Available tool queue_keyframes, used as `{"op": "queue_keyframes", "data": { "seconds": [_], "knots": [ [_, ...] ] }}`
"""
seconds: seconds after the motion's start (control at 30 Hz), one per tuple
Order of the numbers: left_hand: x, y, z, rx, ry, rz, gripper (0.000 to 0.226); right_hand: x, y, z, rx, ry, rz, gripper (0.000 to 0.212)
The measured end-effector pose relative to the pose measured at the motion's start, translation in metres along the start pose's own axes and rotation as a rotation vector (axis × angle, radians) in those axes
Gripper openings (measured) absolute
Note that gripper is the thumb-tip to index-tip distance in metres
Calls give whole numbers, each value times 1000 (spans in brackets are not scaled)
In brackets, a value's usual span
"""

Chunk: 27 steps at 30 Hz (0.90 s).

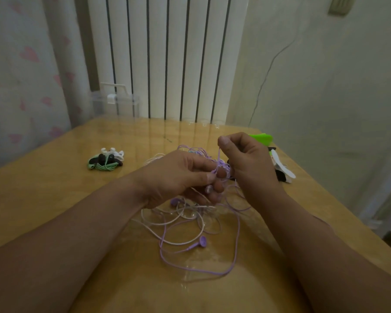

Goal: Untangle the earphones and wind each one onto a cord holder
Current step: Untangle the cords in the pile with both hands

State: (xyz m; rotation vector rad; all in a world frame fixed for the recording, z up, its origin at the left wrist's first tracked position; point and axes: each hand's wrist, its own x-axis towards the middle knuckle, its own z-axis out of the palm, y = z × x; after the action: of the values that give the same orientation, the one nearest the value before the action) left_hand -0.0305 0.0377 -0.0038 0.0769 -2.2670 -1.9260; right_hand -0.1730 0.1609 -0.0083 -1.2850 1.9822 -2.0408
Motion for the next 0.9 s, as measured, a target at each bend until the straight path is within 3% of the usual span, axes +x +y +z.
{"op": "queue_keyframes", "data": {
  "seconds": [0.3, 0.43, 0.63, 0.9],
  "knots": [
    [-4, 10, 0, -255, -3, 126, 33, 1, 5, 4, 133, -55, 51, 18],
    [2, 7, -10, -262, 172, 178, 38, -2, 5, 8, -81, -138, -33, 17],
    [5, -1, -18, -11, 403, 194, 41, -12, 5, 17, -379, -258, -97, 18],
    [1, -7, -17, 310, 428, 229, 43, -13, 3, 14, -473, -268, -120, 15]
  ]
}}
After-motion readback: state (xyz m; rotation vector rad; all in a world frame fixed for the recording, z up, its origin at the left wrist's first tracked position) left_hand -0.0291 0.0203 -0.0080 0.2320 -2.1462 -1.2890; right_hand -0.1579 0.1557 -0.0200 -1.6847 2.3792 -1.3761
